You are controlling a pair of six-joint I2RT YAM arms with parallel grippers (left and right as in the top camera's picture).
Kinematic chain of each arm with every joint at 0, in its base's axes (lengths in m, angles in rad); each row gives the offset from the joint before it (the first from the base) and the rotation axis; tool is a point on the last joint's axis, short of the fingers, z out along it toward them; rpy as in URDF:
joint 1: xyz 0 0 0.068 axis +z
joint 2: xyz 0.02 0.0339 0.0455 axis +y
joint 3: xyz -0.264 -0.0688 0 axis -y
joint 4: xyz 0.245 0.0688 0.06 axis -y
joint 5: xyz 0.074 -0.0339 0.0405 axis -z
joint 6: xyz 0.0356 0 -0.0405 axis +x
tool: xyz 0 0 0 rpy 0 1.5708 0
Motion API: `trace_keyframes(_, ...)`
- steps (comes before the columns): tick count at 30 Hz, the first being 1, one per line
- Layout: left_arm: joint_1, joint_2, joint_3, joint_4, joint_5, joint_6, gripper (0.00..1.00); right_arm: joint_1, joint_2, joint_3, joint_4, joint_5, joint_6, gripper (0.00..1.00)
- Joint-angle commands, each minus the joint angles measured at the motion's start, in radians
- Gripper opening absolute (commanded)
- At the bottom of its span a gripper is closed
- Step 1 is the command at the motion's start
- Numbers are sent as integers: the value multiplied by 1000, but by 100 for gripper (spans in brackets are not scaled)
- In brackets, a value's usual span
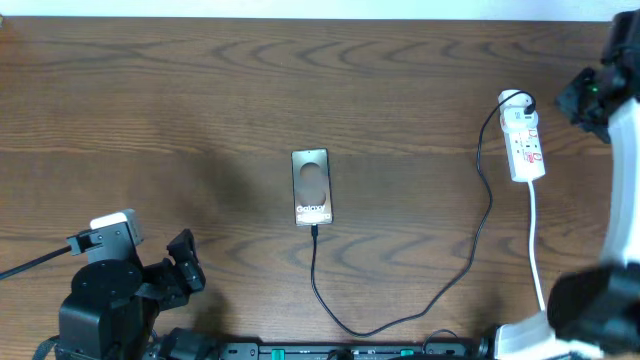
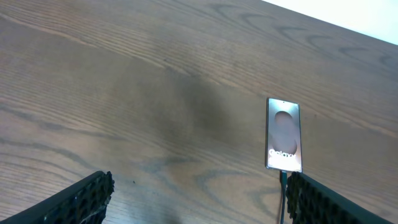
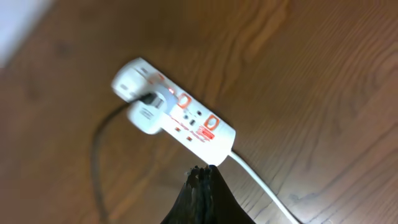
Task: Plug charger to phone and switch on socket
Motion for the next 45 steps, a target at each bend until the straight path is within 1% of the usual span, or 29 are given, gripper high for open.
trace_keyframes(1, 4, 1, -3, -3, -13, -5, 90, -3, -222, 8, 18, -2, 80, 1)
trace_keyframes(2, 4, 1, -3, -3, -13, -5, 91, -3, -272, 8, 35, -18, 80, 1)
trace_keyframes(5, 4, 1, -3, -3, -13, -5, 91, -3, -512, 8, 169, -69, 79, 1)
trace_keyframes(9, 4, 1, -3, -3, -13, -5, 91, -3, -699, 8, 311, -89, 77, 1)
trace_keyframes(11, 4, 1, -3, -3, -13, -5, 91, -3, -760, 8, 351, -145, 36, 1)
trace_keyframes(12, 4, 1, -3, -3, -13, -5, 91, -3, -784, 8, 370, -195, -10, 1)
trace_keyframes(13, 4, 1, -3, -3, -13, -5, 90, -3, -812, 8, 386, -274, -95, 1)
trace_keyframes(14, 4, 1, -3, -3, -13, -5, 91, -3, -822, 8, 387, -304, -133, 1)
trace_keyframes(16, 4, 1, -3, -3, -13, -5, 91, -3, -861, 8, 353, -421, -304, 2)
trace_keyframes(17, 4, 1, -3, -3, -13, -5, 91, -3, -871, 8, 333, -435, -336, 3)
trace_keyframes(18, 4, 1, -3, -3, -13, -5, 90, -3, -895, 0, 304, -438, -351, 4)
trace_keyframes(21, 4, 1, -3, -3, -13, -5, 91, -3, -959, -37, 303, -443, -348, 5)
trace_keyframes(24, 4, 1, -3, -3, -13, -5, 91, -4, -1086, -133, 311, -503, -347, 6)
trace_keyframes(28, 4, 1, -3, -3, -13, -5, 91, -6, -1249, -257, 350, -565, -348, 16)
trace_keyframes(30, 4, 1, -3, -3, -13, -5, 91, -9, -1345, -305, 361, -563, -366, 25)
trace_keyframes(33, 4, 1, -3, -3, -13, -5, 91, 0, -1449, -314, 318, -564, -422, 31)
trace_keyframes(35, 4, 1, -3, -3, -13, -5, 91, 15, -1514, -314, 275, -563, -442, 38)
trace_keyframes(37, 4, 1, -3, -3, -13, -5, 91, 26, -1594, -289, 204, -561, -495, 43)
trace_keyframes(41, 4, 1, -3, -3, -13, -5, 91, 36, -1638, -214, 169, -560, -537, 49)
trace_keyframes(42, 4, 1, -3, -3, -13, -5, 91, 36, -1641, -163, 168, -560, -568, 54)
trace_keyframes(45, 4, 1, -3, -3, -13, -5, 91, 45, -1644, -105, 163, -546, -593, 61)
